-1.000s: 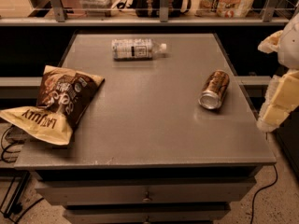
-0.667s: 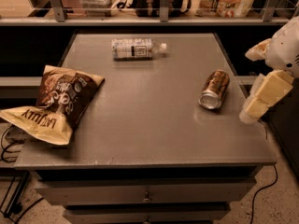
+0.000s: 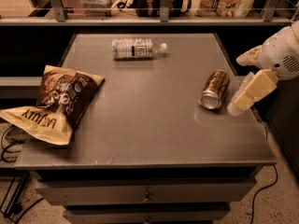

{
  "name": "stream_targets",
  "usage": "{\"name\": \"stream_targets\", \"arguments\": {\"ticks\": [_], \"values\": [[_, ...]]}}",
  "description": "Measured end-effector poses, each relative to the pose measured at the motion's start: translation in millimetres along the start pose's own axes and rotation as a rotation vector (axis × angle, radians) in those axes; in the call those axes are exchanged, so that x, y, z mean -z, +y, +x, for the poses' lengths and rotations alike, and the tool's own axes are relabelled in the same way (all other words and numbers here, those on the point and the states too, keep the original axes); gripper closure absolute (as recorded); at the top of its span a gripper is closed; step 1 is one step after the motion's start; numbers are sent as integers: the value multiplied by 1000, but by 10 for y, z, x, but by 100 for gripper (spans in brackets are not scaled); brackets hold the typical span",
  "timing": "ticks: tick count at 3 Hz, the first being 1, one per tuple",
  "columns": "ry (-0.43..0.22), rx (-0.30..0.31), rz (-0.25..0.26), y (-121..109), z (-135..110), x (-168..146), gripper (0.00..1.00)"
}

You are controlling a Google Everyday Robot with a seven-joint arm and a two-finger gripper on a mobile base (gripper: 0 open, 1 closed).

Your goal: Pick orange can

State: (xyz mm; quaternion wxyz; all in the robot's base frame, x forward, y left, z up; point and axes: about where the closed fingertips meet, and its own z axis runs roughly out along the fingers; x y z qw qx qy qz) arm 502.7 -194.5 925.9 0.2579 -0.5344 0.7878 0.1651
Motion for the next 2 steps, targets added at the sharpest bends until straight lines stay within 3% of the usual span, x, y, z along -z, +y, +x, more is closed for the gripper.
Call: {"name": "stream_targets", "arguments": {"ticks": [1, 2], "values": [[15, -3, 144, -19, -45, 20, 0], [-1, -4, 297, -253, -152, 28, 0]]}}
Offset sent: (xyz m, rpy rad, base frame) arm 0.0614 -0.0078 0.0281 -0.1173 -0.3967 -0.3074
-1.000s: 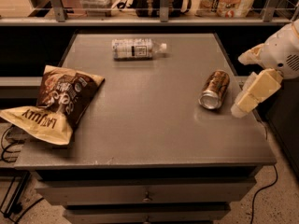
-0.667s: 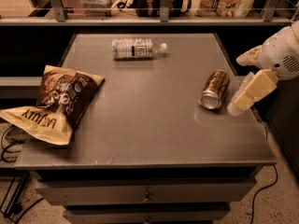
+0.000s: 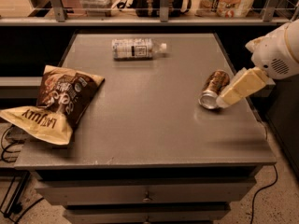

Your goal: Pick orange can

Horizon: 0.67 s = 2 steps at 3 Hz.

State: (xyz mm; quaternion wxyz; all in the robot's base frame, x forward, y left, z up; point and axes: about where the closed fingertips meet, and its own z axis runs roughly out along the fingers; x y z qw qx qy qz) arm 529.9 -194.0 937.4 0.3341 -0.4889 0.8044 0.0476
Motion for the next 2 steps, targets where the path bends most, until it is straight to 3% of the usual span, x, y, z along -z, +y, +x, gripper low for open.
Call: {"name": "stream_targets", "arguments": {"ticks": [1, 2], "values": [[-24, -12, 65, -222, -96, -51, 0], [-25, -12, 67, -226, -102, -50, 0]]}}
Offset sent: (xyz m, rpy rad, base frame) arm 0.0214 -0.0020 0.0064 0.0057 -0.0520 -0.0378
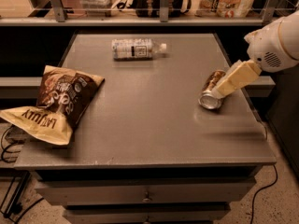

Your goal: Pick orange can

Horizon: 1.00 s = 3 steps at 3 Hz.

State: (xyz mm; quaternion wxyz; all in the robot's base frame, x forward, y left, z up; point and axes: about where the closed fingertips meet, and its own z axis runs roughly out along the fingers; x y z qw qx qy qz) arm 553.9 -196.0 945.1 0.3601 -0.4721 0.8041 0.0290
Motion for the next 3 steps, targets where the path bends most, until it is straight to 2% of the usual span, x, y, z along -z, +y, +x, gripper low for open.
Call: {"name": "stream_targets", "arguments": {"ticks": [1, 2, 3], "values": [[16, -2, -51, 48, 20, -88, 0], [-4, -17, -119, 136, 43, -263, 0], [-26, -57, -160, 170, 82, -462, 0]]}}
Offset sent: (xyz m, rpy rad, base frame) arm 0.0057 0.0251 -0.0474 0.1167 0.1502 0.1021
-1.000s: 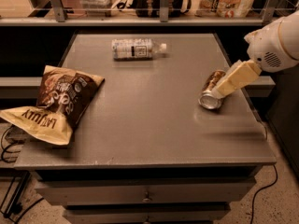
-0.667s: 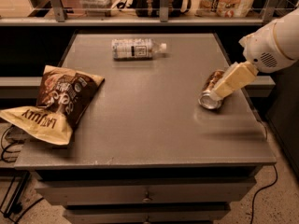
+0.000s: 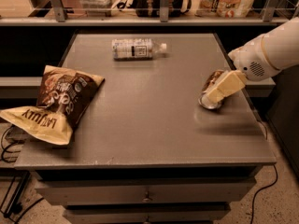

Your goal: Pick orange can

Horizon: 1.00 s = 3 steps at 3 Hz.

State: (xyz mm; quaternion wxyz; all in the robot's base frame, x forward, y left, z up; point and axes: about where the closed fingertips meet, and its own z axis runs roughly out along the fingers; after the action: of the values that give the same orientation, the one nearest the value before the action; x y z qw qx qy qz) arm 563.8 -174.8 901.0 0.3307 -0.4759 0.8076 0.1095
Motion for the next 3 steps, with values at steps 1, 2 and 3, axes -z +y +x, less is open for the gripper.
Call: {"name": "stream_targets", "arguments": {"ticks": [1, 2, 3], "values": [[-19, -36, -33, -32, 25, -202, 0], [-34, -70, -65, -92, 59, -409, 0], [-28, -94, -97, -114, 102, -614, 0]]}}
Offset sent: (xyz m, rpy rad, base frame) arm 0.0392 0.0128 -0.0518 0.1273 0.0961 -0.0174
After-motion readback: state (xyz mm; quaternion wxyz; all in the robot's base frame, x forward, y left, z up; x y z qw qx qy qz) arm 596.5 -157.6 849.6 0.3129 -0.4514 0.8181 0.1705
